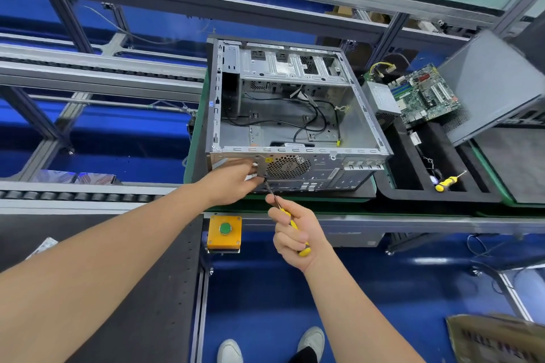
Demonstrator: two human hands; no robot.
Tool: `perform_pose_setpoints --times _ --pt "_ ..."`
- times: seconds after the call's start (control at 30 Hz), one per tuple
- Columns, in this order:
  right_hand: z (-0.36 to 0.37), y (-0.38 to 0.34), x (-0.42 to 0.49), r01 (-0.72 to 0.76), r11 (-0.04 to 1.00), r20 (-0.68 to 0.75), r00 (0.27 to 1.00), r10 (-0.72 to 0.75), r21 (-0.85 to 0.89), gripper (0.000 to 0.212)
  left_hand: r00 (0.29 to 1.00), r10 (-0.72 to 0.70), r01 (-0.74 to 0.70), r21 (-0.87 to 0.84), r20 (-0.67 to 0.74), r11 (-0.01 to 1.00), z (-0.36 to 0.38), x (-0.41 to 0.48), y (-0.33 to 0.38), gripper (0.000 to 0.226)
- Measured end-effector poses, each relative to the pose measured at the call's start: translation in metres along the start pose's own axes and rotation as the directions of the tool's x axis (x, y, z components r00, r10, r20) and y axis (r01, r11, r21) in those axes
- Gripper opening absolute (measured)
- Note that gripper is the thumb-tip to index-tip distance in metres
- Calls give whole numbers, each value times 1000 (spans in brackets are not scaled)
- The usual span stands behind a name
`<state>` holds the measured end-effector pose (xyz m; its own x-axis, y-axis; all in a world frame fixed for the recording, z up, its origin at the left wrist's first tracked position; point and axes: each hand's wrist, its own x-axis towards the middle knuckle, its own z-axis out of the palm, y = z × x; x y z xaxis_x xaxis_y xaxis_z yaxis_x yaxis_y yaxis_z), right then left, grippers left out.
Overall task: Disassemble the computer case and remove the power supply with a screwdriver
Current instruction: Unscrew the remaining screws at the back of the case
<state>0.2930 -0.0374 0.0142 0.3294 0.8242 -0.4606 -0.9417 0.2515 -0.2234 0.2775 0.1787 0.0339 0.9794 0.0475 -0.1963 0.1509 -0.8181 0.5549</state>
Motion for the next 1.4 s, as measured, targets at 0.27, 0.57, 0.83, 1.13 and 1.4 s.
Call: perform_pose_setpoints --times 0.27,0.57,0.83,1.13,1.4 --pt "26 6 -3 -251 -334 24 767 -641 -909 17 999 37 -37 16 -9 999 0 0 3 37" --pt "23 3 4 -108 -5 -77 743 -665 -994 15 999 21 -20 7 -37 1000 0 -2 4 36" --pt "36 -16 24 -49 749 -392 873 -289 -661 31 999 -45 45 -9 -1 999 0 -1 3 41" --pt "41 -18 34 -101 917 -505 855 -118 -386 24 998 -57 56 -53 -23 997 0 -5 6 46" --pt "50 -6 37 -41 625 -488 665 -565 -780 16 997 -41 40 -22 -63 999 1 -4 8 24"
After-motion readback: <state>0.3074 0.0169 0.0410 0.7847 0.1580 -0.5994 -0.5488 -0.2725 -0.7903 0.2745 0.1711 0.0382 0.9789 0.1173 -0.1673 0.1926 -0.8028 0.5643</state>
